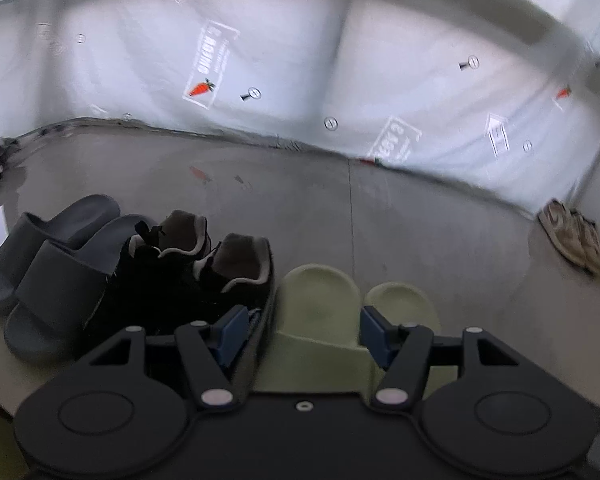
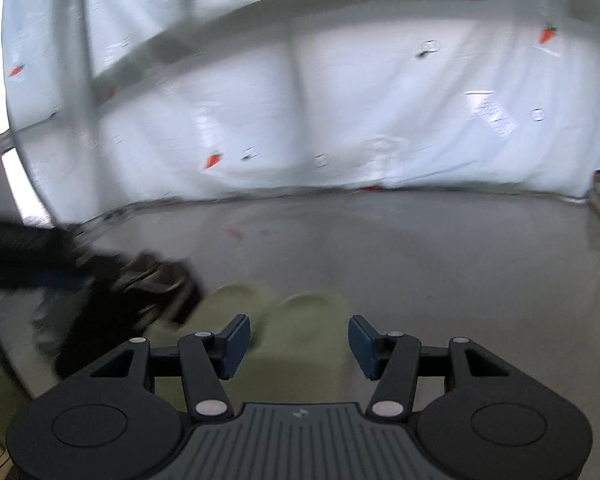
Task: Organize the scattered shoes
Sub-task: 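Grasp both pale green slides together with the right tool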
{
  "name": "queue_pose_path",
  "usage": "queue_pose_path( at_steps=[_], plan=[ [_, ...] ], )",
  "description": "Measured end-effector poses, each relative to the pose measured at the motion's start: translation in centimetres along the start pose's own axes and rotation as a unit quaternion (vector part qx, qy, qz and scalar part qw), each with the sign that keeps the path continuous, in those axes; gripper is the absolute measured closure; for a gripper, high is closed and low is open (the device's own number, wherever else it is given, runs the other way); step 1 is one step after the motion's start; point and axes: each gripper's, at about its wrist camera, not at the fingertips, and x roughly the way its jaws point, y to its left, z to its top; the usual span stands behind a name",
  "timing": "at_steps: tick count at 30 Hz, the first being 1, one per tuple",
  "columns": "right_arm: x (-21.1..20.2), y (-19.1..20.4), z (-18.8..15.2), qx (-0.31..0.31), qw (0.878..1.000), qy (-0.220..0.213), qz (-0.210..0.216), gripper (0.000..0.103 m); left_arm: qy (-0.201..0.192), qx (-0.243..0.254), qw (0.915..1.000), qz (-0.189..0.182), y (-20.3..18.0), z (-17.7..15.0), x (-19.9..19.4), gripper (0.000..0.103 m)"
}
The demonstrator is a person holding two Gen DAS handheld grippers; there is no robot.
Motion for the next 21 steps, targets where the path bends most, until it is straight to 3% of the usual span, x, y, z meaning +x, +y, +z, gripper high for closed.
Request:
queue_pose_path(
  at_steps=[6, 12, 21],
  plan=[
    [0.4, 4.8, -3.1, 0.012, 0.999, 0.035, -0.013, 0.049, 0.025, 0.024, 0.9988, -0.034, 1.4, -0.4, 1.3, 0.04],
    [1.2, 5.5, -4.3, 0.043, 0.995, 0.075, -0.048, 0.049, 0.039, 0.042, 0.9963, -0.064, 1.6, -0.6, 2.6, 0.04],
    [3.7, 6.4, -6.3, -0.01, 0.998, 0.022, -0.055, 0.047, 0.05, 0.054, 0.9953, -0.063, 2.7, -1.0, 2.6, 0.04]
  ],
)
